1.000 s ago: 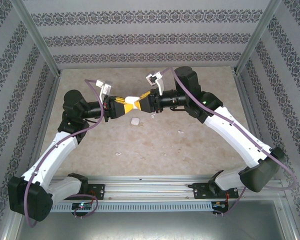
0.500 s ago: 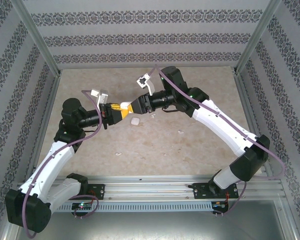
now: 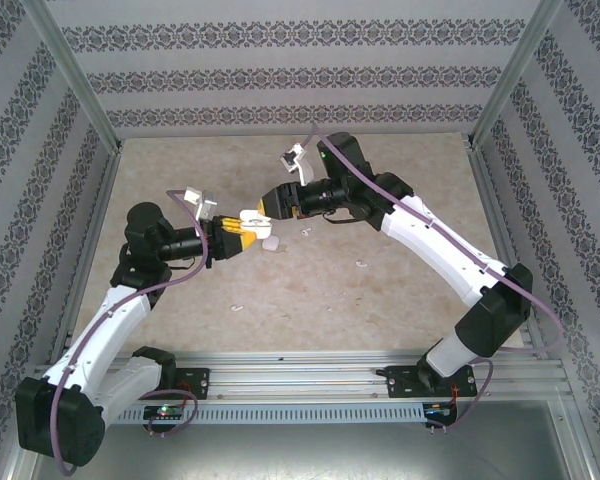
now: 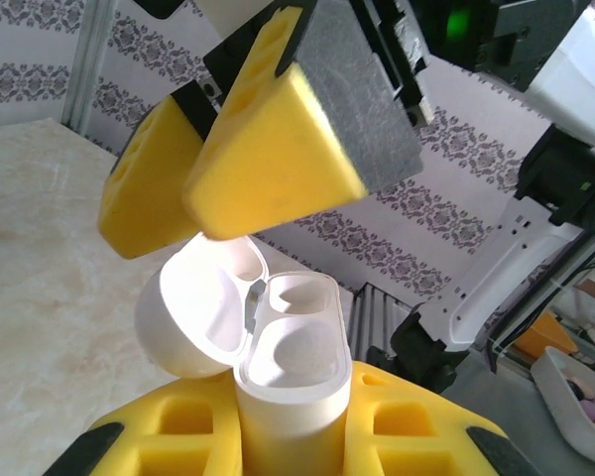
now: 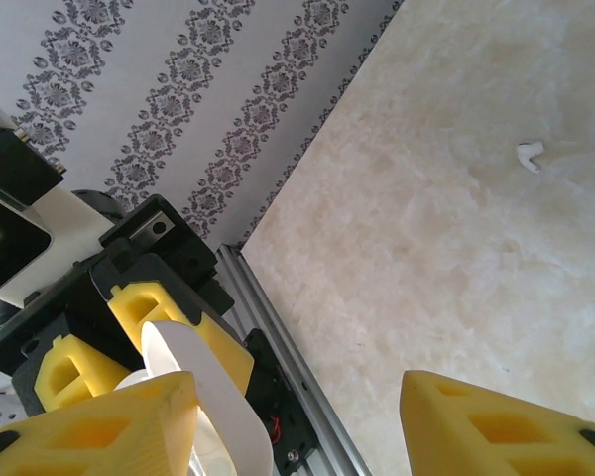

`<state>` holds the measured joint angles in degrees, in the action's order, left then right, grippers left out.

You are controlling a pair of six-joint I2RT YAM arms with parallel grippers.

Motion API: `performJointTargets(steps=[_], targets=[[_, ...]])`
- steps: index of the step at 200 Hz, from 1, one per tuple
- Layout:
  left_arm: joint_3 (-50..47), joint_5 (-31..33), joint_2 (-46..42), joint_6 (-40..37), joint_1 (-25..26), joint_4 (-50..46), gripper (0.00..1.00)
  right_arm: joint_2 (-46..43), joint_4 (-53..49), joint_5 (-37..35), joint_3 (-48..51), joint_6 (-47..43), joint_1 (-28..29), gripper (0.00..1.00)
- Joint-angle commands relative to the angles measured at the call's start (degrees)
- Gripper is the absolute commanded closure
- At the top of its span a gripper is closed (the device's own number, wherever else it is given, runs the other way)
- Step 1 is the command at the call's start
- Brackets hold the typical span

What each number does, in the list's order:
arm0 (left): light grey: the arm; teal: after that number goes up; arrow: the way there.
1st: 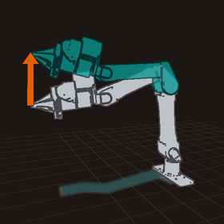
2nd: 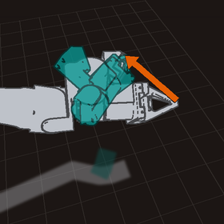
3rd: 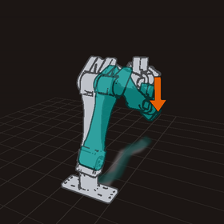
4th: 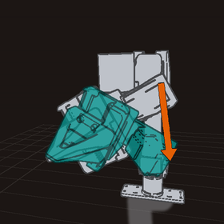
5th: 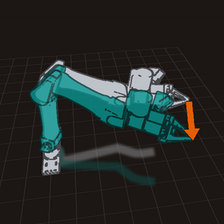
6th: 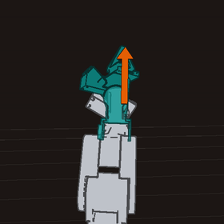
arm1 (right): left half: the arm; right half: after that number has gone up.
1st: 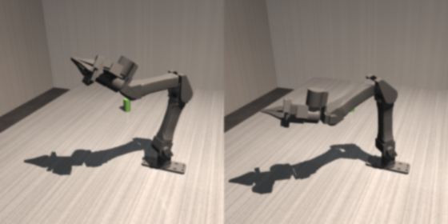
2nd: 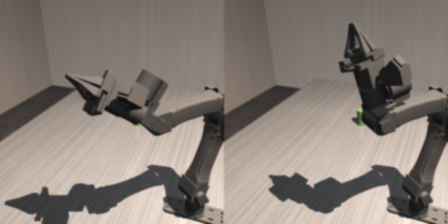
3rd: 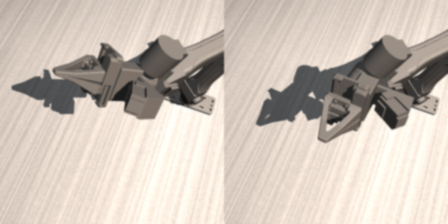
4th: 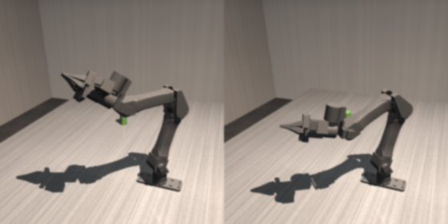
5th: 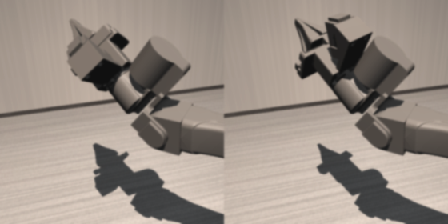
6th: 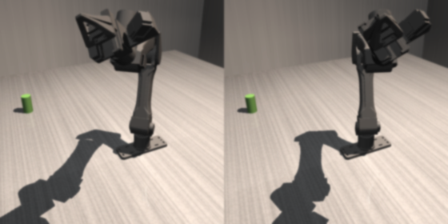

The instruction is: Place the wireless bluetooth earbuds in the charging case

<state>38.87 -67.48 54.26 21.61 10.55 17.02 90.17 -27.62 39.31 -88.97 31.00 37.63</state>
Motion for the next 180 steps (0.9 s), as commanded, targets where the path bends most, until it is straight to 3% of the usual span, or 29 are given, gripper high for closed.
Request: performJointTargets(steps=[1, 37, 65, 115, 152, 180], targets=[[0.4, 0.0, -2.1, -6.2, -1.6, -2.3, 1.0, -0.9, 0.8, -3.7, 0.8, 3.3, -0.1, 0.44], [2.9, 9.6, -4.3, -13.5, -4.2, -17.8, 1.0, -3.0, 0.8, -8.6, 2.2, 5.0, 0.2, 0.44], [4.4, 19.3, -5.1, -14.3, -5.8, -28.1, 1.0, 0.2, -7.0, -25.7, -1.3, 8.4, 0.1, 0.45], [4.5, 36.3, -6.3, -9.1, -7.3, -37.8, 1.0, 20.4, -16.5, -30.1, -20.8, 3.0, 2.6, 0.48], [1.4, 43.4, -10.4, -2.7, -7.5, -39.3, 1.0, 38.7, -21.0, -31.3, -39.8, -0.3, 4.2, 0.56], [1.3, 42.9, -11.8, -3.2, -7.3, -43.9, 1.0, 53.1, -23.5, -34.7, -57.4, -1.3, 6.5, 0.58]])
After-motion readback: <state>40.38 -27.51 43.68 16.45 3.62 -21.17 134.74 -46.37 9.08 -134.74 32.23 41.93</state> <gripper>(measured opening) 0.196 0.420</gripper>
